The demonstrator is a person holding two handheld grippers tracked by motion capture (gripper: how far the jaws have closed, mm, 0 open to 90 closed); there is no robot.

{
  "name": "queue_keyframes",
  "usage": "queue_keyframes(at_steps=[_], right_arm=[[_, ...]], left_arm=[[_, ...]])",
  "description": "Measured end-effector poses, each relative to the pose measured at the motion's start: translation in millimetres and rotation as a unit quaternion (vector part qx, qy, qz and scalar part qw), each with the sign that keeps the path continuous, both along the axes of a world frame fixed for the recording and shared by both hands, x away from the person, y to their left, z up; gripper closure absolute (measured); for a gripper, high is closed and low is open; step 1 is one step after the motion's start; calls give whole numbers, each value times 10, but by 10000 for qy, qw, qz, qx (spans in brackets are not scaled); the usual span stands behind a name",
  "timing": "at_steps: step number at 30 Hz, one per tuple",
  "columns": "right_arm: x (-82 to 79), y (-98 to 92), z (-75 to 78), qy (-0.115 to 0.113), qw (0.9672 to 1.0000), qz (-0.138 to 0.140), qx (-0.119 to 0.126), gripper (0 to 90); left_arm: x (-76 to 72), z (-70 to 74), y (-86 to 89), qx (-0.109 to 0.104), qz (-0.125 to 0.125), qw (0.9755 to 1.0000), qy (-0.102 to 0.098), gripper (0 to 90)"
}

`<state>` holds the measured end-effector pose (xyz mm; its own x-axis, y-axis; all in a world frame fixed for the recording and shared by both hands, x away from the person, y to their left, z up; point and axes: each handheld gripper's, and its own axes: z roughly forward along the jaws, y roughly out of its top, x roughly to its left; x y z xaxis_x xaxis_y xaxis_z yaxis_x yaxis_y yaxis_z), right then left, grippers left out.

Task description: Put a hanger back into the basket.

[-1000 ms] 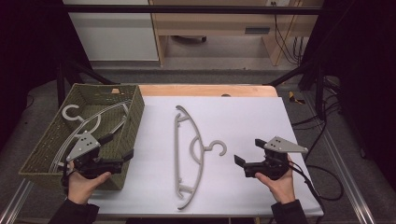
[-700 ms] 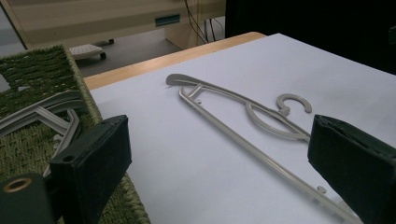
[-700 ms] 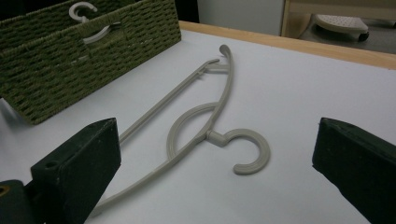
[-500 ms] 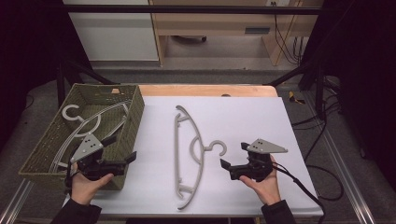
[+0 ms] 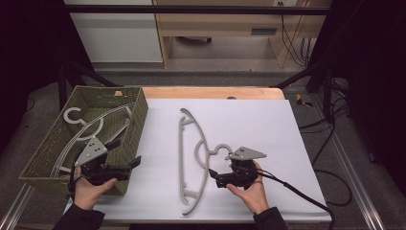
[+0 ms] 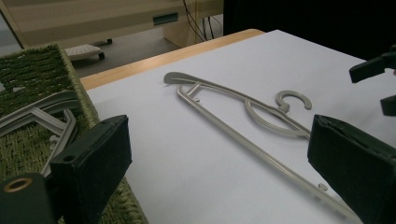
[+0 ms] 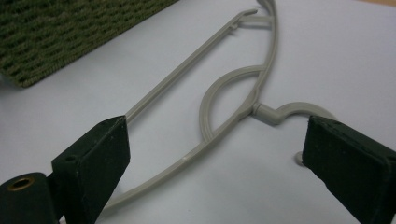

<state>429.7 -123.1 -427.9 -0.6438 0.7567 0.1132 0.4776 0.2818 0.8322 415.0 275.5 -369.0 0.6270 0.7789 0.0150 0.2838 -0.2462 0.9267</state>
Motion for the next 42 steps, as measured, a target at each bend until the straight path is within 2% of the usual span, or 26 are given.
queue_keyframes(at_steps=[3, 8, 12, 15, 17, 18, 21, 24, 27, 28, 29, 31, 32, 35, 37, 41, 42], right_arm=[[23, 81, -91, 155, 9999, -21, 32, 89], [54, 156, -232, 377, 9992, -61, -134, 116], [66, 249, -370, 512, 9978, 31, -412, 135], [67, 335, -438, 487, 9969, 143, -608, 144], [62, 380, -470, 520, 9967, 186, -594, 167], [62, 394, -481, 587, 9962, 152, -629, 170], [70, 402, -521, 573, 9949, 180, -813, 193], [65, 416, -534, 706, 9945, 205, -740, 225], [73, 416, -544, 599, 9946, 235, -815, 245], [60, 420, -528, 738, 9944, 181, -730, 261], [62, 424, -521, 768, 9944, 107, -724, 277], [71, 409, -512, 776, 9940, 157, -755, 313], [63, 406, -499, 862, 9934, 117, -749, 343], [58, 392, -466, 970, 9918, 32, -836, 443], [61, 369, -459, 938, 9911, 48, -946, 502], [53, 344, -425, 1101, 9883, -64, -1054, 534], [60, 326, -426, 1066, 9884, -18, -1084, 541]], left_arm=[[-4, 6, 8, -3, -1, 10000, -8, 58], [-5, 13, 13, 19, -4, 10000, -33, 58], [-10, 17, 15, 30, 2, 10000, -52, 58], [-9, 15, 20, 34, 14, 10000, -47, 59], [-9, 18, 22, 40, 14, 10000, -45, 60], [-11, 20, 24, 42, 18, 10000, -52, 60], [-12, 24, 28, 16, 30, 10000, -53, 61], [-12, 25, 31, 16, 32, 10000, -47, 61], [-15, 28, 34, 19, 27, 10000, -49, 62], [-15, 29, 36, 32, 27, 10000, -59, 62], [-15, 28, 37, 31, 31, 10000, -56, 62], [-16, 28, 39, 34, 33, 10000, -51, 63], [-17, 29, 41, 30, 36, 10000, -54, 63], [-19, 32, 47, 14, 34, 10000, -53, 64], [-21, 34, 47, 17, 32, 10000, -59, 64], [-28, 38, 47, 0, 38, 10000, -58, 64], [-29, 39, 48, 2, 41, 10000, -60, 65]])
